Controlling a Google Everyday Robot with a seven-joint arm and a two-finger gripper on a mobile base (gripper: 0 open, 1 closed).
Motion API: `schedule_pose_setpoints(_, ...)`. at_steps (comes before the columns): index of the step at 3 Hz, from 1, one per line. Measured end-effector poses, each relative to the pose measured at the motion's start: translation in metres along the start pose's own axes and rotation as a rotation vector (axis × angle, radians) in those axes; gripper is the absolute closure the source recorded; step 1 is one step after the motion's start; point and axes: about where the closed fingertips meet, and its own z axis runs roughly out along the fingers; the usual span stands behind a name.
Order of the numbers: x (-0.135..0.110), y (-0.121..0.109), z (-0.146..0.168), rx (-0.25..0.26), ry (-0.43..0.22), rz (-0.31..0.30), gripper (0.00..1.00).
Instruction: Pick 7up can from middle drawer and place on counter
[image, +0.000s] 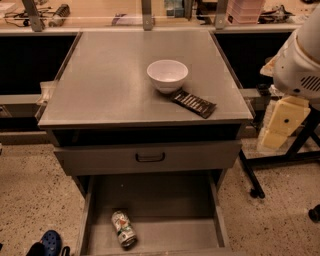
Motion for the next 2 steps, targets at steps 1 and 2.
schedule_pose_setpoints(1, -0.015, 0.036, 0.055, -0.014, -0.050, -0.101, 0.00)
schedule_pose_setpoints(2, -0.005, 0.064, 0.107, 0.006, -0.039, -0.164, 0.00)
